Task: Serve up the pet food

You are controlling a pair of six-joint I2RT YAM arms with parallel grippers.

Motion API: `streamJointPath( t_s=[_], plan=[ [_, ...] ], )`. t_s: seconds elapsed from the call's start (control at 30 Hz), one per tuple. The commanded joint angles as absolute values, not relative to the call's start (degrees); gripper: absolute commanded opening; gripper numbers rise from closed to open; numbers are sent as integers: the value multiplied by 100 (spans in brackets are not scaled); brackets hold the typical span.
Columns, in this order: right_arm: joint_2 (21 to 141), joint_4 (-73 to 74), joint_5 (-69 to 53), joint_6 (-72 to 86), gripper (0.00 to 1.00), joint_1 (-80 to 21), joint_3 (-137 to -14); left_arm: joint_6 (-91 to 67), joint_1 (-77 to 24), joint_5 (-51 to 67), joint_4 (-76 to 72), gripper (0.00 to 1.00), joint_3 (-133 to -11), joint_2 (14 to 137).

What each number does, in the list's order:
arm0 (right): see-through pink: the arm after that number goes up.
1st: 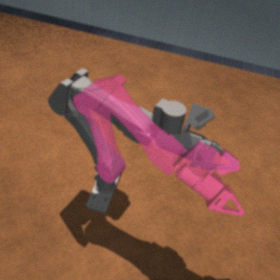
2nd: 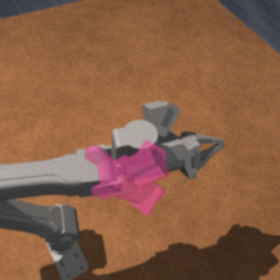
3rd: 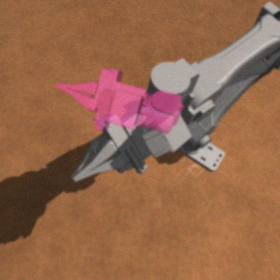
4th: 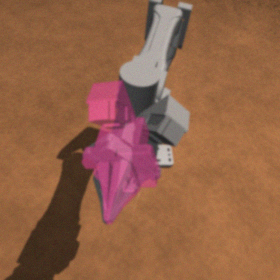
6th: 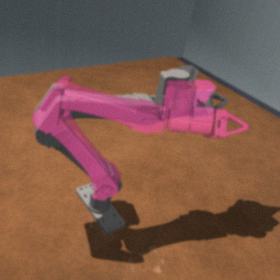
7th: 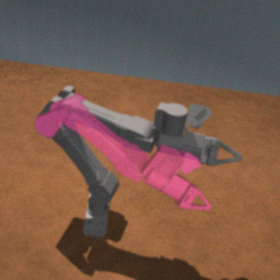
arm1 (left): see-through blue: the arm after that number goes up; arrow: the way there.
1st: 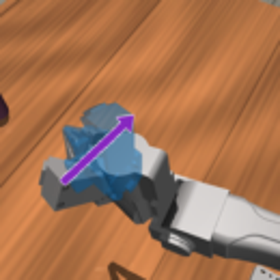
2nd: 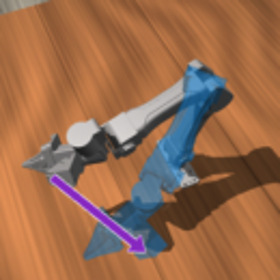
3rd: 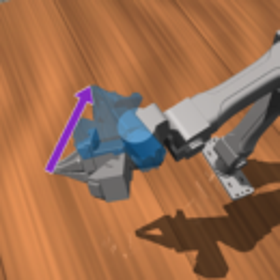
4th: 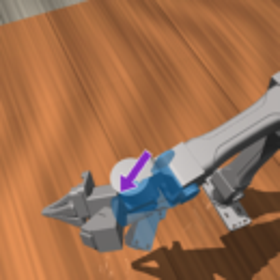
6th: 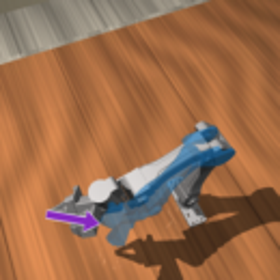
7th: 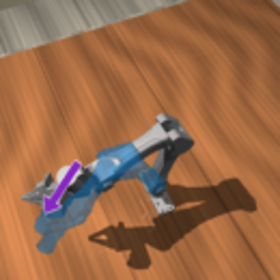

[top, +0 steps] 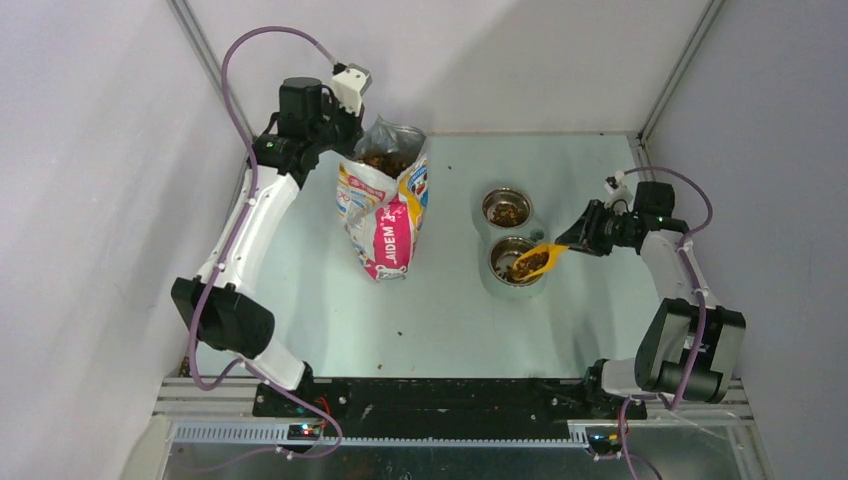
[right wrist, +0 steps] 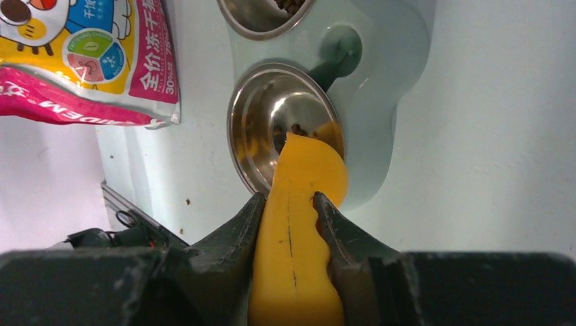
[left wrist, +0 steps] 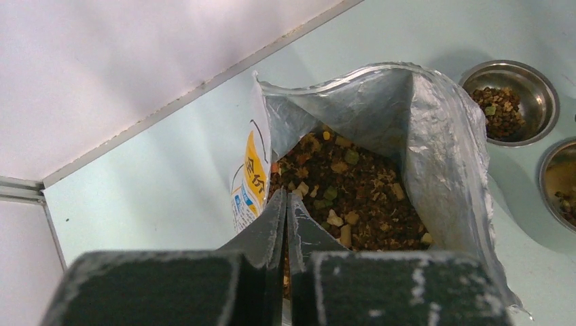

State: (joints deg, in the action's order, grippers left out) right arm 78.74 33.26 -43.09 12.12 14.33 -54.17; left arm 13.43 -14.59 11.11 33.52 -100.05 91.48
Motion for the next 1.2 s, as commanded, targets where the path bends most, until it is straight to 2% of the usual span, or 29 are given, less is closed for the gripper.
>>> streamJointPath(
  t_s=[0.0,0.2,0.43,0.73,0.9,1.17],
  plan=[
    [7900,3113,-3714,1057,0,1060,-5733,1189,-1468,1274,3122,4,-9922,8868],
    [7977,3151,-3476,738,0,361,-6085,1188,-1469,1265,3115,4,-9839,8803],
    [8002,3295,-2493,71,0,-432,-6472,1190,-1469,1302,3112,5,-9796,8791],
    [7987,3378,-1379,-962,0,-813,-7014,1220,-1469,1351,3137,5,-9926,8894],
    [7916,3641,-1528,-1279,0,-839,-7269,1227,-1468,1362,3144,5,-9988,8953],
    [7962,3894,-3135,-1052,0,-812,-7308,1245,-1468,1367,3164,5,-10053,9003]
  ],
)
